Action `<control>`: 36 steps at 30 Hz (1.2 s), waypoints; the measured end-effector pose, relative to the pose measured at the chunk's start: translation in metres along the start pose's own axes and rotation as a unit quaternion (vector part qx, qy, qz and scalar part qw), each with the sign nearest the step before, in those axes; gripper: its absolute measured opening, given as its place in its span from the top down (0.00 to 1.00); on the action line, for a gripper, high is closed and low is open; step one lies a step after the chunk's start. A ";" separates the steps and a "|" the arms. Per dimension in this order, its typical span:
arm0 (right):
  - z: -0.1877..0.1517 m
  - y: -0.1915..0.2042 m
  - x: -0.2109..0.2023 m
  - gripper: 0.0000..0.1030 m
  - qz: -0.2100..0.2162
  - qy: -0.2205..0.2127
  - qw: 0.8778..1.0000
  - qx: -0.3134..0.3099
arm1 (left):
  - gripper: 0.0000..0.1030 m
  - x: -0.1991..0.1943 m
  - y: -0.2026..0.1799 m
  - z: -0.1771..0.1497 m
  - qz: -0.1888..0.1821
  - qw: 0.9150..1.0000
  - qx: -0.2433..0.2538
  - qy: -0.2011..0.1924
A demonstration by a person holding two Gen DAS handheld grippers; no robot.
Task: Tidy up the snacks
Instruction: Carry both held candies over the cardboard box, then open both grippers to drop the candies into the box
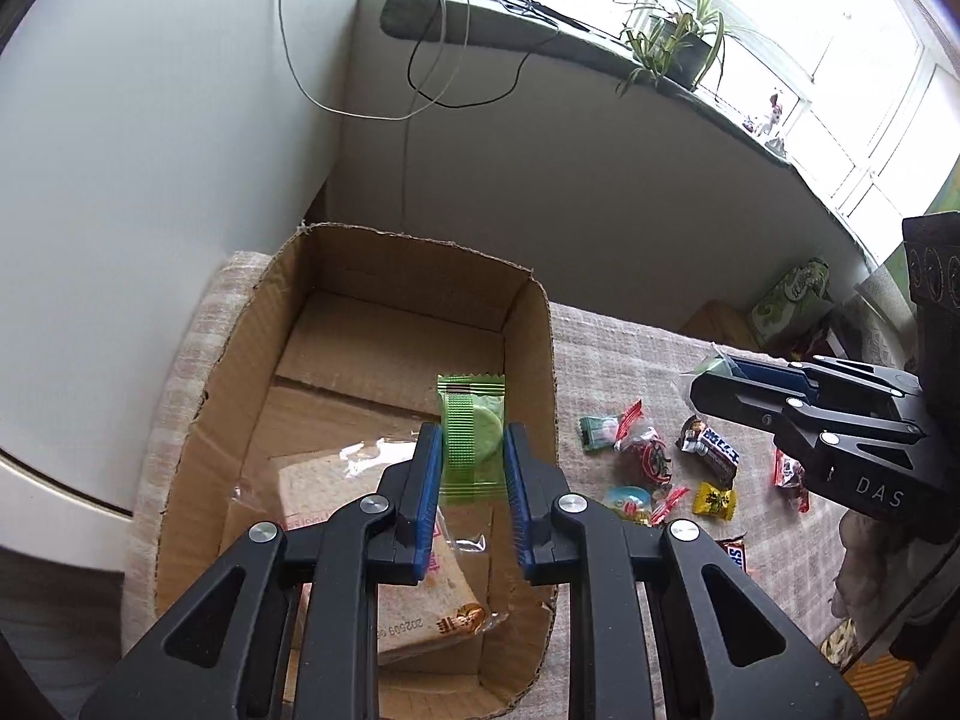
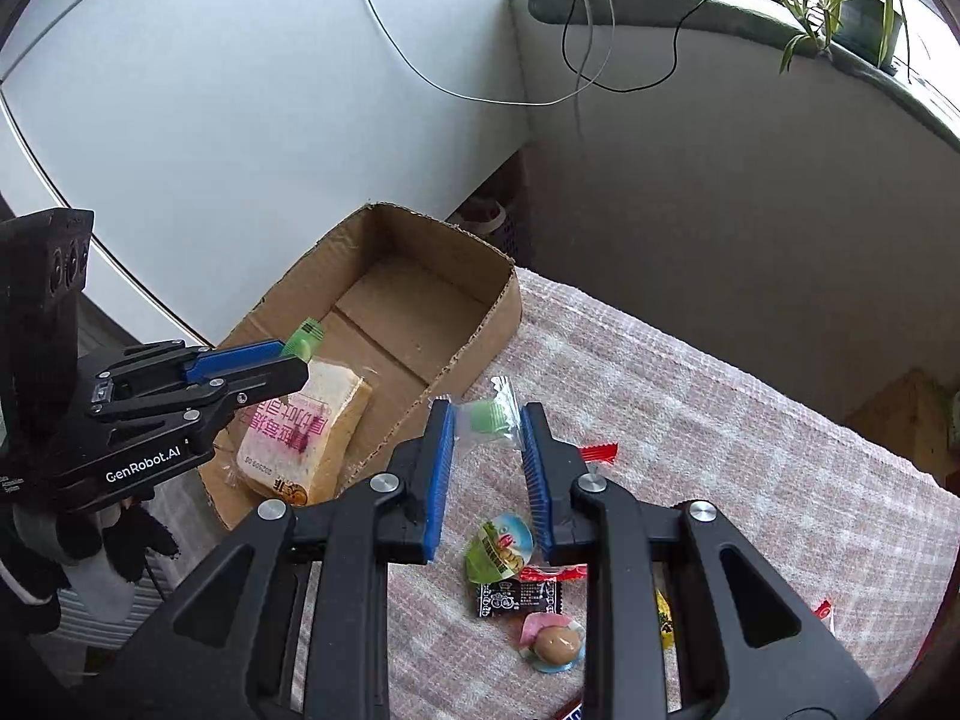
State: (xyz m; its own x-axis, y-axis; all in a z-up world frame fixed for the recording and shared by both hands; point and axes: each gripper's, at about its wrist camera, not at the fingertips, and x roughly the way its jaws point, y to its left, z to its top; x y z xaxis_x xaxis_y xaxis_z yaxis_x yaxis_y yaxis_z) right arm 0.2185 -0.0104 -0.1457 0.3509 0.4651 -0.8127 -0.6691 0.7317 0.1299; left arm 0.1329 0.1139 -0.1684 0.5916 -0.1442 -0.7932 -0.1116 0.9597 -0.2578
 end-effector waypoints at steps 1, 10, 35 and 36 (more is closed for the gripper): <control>0.003 0.005 0.003 0.77 0.002 0.002 1.000 -0.003 | 0.81 0.001 0.002 0.002 0.003 1.000 -0.001 0.001; 0.028 0.026 0.045 0.77 0.023 0.024 0.999 -0.006 | 0.81 0.013 0.023 0.011 0.021 1.000 -0.014 0.010; 0.024 0.030 0.046 0.48 0.016 0.036 0.999 -0.013 | 0.72 0.006 0.030 0.017 0.049 0.998 -0.018 0.023; 0.021 0.026 0.041 0.46 0.017 0.037 0.999 -0.012 | 0.72 0.004 0.028 0.015 0.047 0.999 -0.013 0.022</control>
State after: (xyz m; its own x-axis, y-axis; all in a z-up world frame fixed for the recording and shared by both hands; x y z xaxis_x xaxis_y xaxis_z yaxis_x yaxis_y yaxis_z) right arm 0.2292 0.0385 -0.1640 0.2798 0.4508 -0.8476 -0.6953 0.7040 0.1448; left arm 0.1442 0.1436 -0.1699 0.5411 -0.0642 -0.8385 -0.1858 0.9633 -0.1936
